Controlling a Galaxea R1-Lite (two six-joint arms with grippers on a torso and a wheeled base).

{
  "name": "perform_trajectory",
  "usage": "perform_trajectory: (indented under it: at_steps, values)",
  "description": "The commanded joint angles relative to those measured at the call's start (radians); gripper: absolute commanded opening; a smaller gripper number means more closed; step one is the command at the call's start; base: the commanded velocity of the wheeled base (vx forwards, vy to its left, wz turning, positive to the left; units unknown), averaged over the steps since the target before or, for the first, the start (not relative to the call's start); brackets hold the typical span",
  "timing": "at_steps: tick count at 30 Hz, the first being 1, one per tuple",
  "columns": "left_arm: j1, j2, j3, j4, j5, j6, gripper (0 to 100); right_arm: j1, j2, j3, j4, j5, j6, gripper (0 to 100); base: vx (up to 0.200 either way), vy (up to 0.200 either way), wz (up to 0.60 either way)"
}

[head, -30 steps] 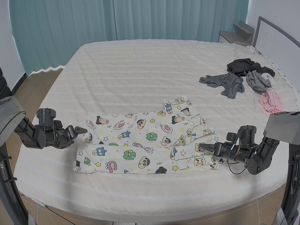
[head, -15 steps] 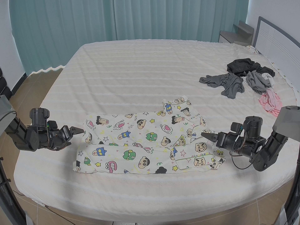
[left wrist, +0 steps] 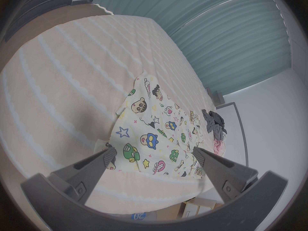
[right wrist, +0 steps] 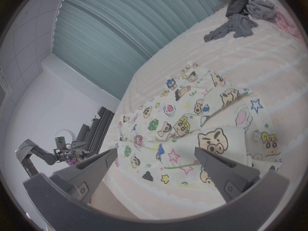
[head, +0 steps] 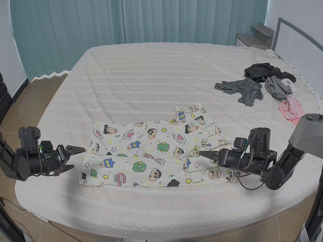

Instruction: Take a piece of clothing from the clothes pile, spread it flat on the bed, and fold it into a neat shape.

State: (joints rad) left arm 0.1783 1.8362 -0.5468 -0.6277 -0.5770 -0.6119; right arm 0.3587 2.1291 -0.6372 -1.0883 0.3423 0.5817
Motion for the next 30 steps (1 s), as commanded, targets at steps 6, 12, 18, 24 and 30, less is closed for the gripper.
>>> perform_trajectory:
  at_steps: [6, 12, 18, 24, 30]
  values:
    - [-0.003, -0.092, 0.177, -0.147, -0.030, -0.104, 100, -0.055, 0.150, -0.052, -0.007, -0.002, 0.020, 100, 0.000, 0.000, 0.00]
    - [-0.003, -0.115, 0.225, -0.150, -0.075, -0.118, 100, -0.070, 0.172, -0.073, -0.012, -0.002, 0.072, 100, 0.000, 0.000, 0.00]
    - [-0.002, -0.126, 0.225, -0.150, -0.075, -0.161, 100, -0.095, 0.196, -0.088, -0.013, 0.001, 0.115, 100, 0.000, 0.000, 0.00]
    - [-0.003, -0.175, 0.220, -0.152, -0.076, -0.267, 100, -0.078, 0.064, -0.002, -0.088, 0.001, 0.179, 100, 0.000, 0.000, 0.00]
    - [-0.003, -0.195, 0.226, -0.152, -0.084, -0.308, 100, -0.055, -0.161, 0.188, -0.170, -0.002, 0.191, 100, 0.100, 0.000, 0.00]
